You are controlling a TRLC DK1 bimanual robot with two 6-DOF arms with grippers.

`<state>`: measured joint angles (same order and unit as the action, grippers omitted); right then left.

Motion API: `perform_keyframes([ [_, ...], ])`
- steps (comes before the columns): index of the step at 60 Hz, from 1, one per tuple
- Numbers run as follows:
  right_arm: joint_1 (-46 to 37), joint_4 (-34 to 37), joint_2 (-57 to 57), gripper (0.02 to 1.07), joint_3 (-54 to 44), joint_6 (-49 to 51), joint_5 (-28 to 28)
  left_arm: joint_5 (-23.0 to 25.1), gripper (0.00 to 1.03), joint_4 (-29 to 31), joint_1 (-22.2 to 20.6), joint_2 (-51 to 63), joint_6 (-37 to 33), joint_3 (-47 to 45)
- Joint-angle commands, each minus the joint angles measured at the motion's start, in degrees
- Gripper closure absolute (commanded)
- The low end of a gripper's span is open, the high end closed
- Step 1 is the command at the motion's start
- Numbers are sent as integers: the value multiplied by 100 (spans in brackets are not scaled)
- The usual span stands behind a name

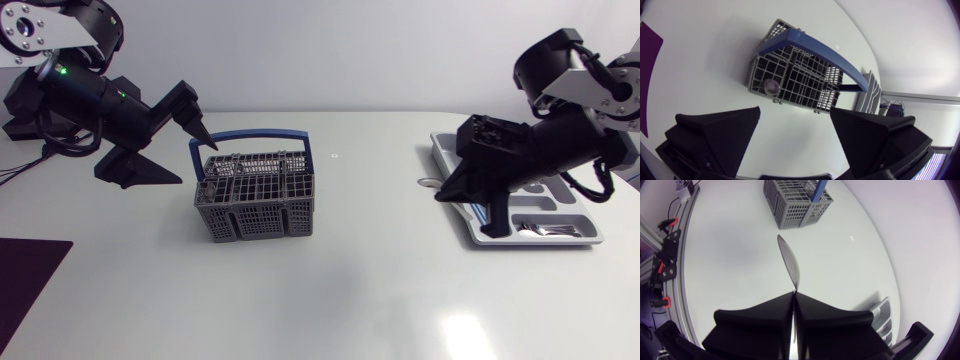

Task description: Unload the cutlery basket into the drawer organizer.

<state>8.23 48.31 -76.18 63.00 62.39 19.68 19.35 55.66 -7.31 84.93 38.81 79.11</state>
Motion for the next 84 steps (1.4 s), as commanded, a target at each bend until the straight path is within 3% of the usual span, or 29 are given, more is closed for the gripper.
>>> perform_keyframes([
  [1, -436, 231, -37, 102, 63, 863, -43, -107, 5, 59, -42, 68, -216, -194],
  [17, -1913, 433, -767, 102, 37, 2743, -553, -538, 5, -29, -77, 86, -374, -432],
  [33, -3082, -349, -1874, 101, 353, 3666, -1124, -714, 5, -90, -77, 68, -541, -643],
  [48, -3372, -692, -2683, 101, 880, 3877, -1467, -819, 5, -178, -60, 15, -884, -818],
  [67, -3486, -1246, -3271, 101, 995, 4018, -1986, -828, 5, -503, -42, -231, -1956, -1231],
  [72, -3495, -1360, -3333, 91, 960, 4027, -2074, -828, 5, -582, -42, -257, -2220, -1311],
  [79, -3477, -1430, -3324, 60, 889, 4018, -2214, -828, 5, -670, -60, -319, -2527, -1407],
  [84, -3442, -1421, -3298, 44, 889, 4000, -2311, -828, 5, -776, -69, -380, -2782, -1486],
])
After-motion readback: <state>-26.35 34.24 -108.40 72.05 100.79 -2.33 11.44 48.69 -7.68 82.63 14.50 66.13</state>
